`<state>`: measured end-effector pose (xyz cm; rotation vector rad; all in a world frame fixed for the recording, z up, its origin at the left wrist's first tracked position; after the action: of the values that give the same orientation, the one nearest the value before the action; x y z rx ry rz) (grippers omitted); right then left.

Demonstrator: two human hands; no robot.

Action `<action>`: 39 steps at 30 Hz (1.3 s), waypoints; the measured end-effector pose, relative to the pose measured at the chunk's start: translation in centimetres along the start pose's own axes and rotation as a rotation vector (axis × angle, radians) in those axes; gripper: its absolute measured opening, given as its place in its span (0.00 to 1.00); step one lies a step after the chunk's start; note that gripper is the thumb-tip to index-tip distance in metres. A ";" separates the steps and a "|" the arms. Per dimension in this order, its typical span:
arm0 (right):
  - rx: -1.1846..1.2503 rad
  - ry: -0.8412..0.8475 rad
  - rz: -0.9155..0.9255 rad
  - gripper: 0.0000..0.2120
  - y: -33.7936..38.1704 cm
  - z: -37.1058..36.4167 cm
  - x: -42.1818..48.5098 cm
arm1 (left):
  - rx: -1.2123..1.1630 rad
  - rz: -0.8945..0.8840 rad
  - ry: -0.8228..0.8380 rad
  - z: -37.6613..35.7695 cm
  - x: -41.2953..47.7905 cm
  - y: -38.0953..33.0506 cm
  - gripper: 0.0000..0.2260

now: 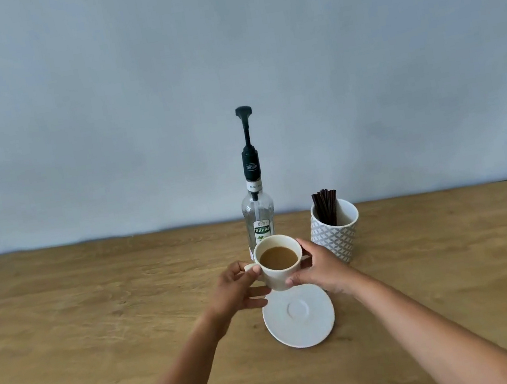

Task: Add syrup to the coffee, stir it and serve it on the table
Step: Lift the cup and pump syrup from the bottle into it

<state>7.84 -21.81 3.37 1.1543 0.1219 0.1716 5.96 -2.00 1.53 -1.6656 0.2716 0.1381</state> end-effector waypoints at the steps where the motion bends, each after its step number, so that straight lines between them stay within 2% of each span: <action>1: 0.001 0.006 0.017 0.34 0.9 0.3 0.5 | -0.016 -0.011 -0.008 0.1 0.0 -0.9 0.09; 12: 0.005 0.097 0.154 0.36 10.8 3.7 5.3 | -0.060 -0.160 -0.091 1.5 0.8 -10.1 0.08; 14: 0.000 0.003 0.168 0.35 13.0 5.5 6.1 | -0.051 -0.185 -0.104 1.7 1.1 -11.2 0.08; 18: 0.067 -0.318 0.267 0.22 17.7 10.0 8.7 | -0.046 -0.220 -0.121 1.7 1.4 -13.1 0.08; 20: 0.030 -0.362 0.301 0.26 20.0 11.1 10.5 | -0.042 -0.231 -0.122 1.5 1.5 -13.8 0.08; 23: -0.077 -0.291 0.299 0.35 23.3 11.0 13.2 | -0.040 -0.243 -0.134 1.1 1.6 -14.9 0.09; 25: -0.144 -0.229 0.282 0.37 24.9 10.2 15.0 | -0.046 -0.253 -0.139 0.8 1.7 -15.6 0.09; 29: -0.252 -0.111 0.222 0.35 26.3 7.9 17.5 | -0.053 -0.276 -0.148 0.2 1.8 -16.8 0.09; 33: -0.325 -0.026 0.113 0.38 26.2 6.3 18.6 | -0.053 -0.278 -0.154 -0.1 1.9 -17.6 0.09; 37: -0.383 0.007 0.067 0.34 25.9 5.4 18.6 | -0.062 -0.274 -0.159 -0.2 1.9 -17.8 0.10; 39: -0.406 -0.009 0.059 0.28 25.7 5.3 18.6 | -0.065 -0.272 -0.163 -0.2 1.9 -17.8 0.10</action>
<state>25.20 -12.80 28.93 0.7537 0.0417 0.2321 12.43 -0.69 18.23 -1.7277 -0.0838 0.0774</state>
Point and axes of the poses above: each hand's wrist, its own x-axis towards the middle knuckle, its own z-axis out of the back of the hand, y = z × x, the point moved 5 cm from there along x, towards the middle knuckle, and after that the axes turned 4 degrees about -y, right-handed, at the moved point
